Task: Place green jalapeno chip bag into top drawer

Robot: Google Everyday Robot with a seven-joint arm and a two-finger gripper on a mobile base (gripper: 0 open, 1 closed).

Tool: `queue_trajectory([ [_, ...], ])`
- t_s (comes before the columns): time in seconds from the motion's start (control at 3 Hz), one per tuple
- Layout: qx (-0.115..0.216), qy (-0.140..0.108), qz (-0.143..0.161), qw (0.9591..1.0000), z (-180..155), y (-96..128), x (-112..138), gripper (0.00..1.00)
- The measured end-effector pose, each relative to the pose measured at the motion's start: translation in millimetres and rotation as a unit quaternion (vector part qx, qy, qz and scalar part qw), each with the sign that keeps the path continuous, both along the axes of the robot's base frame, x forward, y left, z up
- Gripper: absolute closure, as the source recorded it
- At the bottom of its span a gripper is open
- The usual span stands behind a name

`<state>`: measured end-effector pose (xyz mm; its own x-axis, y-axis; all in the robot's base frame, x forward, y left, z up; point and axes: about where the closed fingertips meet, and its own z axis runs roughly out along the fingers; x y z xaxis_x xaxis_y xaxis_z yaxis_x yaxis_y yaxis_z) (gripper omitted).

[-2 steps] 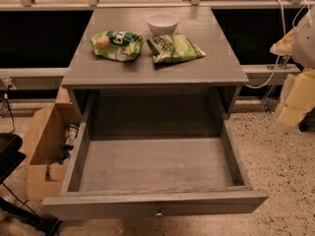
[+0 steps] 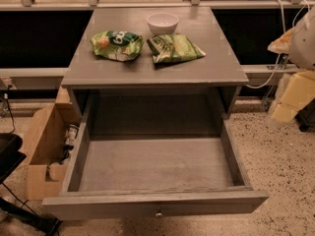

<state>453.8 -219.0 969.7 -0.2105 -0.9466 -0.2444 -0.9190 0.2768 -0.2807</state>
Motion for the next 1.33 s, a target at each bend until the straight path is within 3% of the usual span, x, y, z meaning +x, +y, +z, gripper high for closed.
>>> queue_trajectory([
  [0.33, 0.024, -0.050, 0.004, 0.9984, -18.4, -6.5, 45.9, 0.00],
  [0.67, 0.049, -0.117, 0.021, 0.9918, -27.3, -6.8, 107.0, 0.00],
  [1.0, 0.078, -0.187, 0.064, 0.9771, -23.9, 9.4, 189.0, 0.00],
  [1.33, 0.105, -0.228, 0.096, 0.9634, -5.6, 25.8, 238.2, 0.00],
])
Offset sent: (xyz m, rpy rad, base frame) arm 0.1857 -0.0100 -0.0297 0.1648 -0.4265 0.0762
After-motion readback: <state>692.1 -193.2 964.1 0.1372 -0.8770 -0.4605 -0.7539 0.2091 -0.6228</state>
